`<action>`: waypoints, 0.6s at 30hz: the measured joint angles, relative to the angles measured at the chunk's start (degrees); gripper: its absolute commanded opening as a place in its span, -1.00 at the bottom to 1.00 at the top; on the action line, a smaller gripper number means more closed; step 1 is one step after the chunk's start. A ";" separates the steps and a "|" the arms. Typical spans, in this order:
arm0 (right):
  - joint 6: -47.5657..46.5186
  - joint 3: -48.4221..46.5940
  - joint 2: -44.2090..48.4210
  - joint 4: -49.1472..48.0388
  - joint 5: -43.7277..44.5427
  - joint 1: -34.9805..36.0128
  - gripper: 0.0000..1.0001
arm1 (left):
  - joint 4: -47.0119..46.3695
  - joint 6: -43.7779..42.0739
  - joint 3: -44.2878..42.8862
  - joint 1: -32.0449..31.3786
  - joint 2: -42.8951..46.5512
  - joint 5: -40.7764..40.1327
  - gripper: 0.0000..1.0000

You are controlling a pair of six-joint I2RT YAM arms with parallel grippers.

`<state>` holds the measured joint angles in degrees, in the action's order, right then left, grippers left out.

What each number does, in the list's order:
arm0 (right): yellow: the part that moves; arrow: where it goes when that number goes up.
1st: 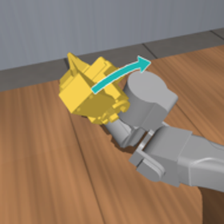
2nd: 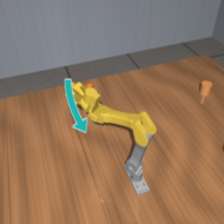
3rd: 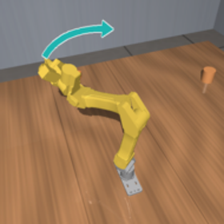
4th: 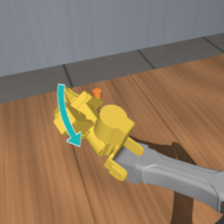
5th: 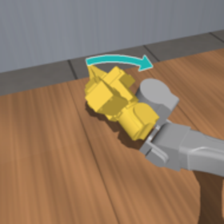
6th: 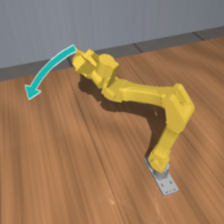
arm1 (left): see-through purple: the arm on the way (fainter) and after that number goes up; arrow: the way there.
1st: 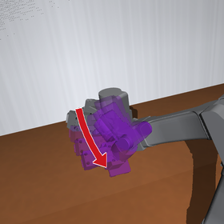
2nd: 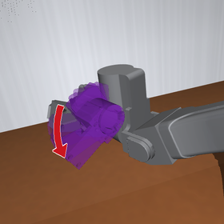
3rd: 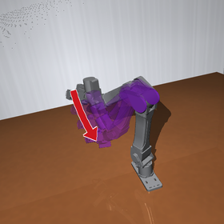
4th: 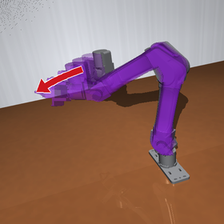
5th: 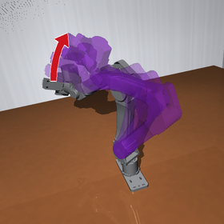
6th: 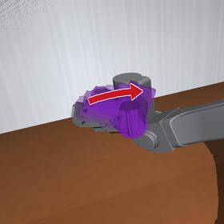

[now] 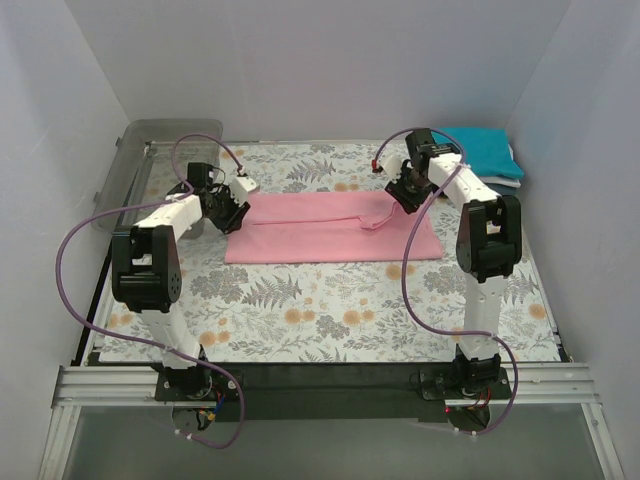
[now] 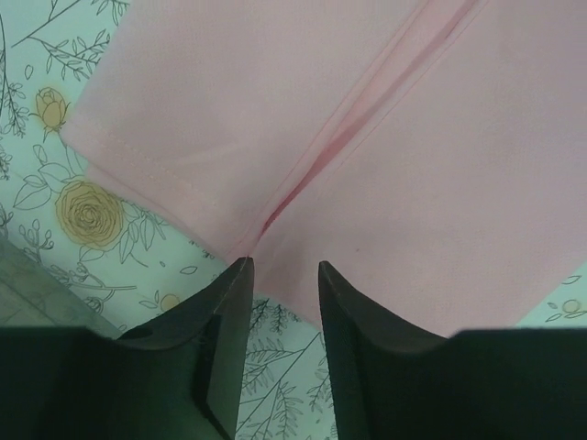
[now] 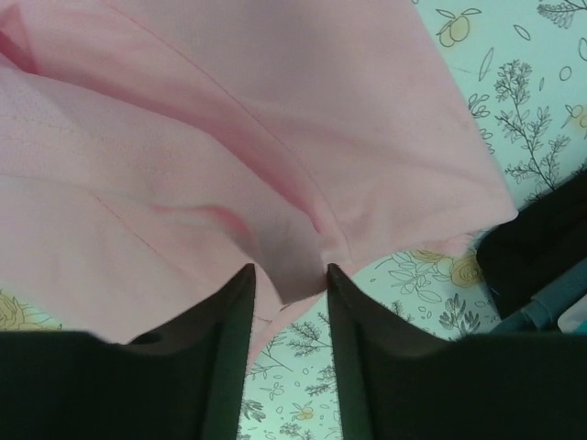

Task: Fold and stack the t-shirts
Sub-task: Fold the tshirt

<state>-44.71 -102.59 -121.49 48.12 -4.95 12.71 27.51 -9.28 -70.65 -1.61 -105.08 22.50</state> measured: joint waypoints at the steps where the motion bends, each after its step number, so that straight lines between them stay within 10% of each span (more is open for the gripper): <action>1: 0.83 -0.26 -0.02 -0.02 0.09 -0.02 -0.05 | 0.09 0.87 -0.20 0.00 0.04 0.94 -0.22; 18: 16.26 2.34 6.12 0.57 -7.39 -5.16 -0.40 | -4.15 20.98 -12.04 -28.30 -2.82 10.32 -0.29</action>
<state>-28.45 -100.25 -115.37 48.69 -12.34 7.55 23.35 11.70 -82.70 -29.91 -107.90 32.82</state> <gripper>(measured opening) 0.308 0.381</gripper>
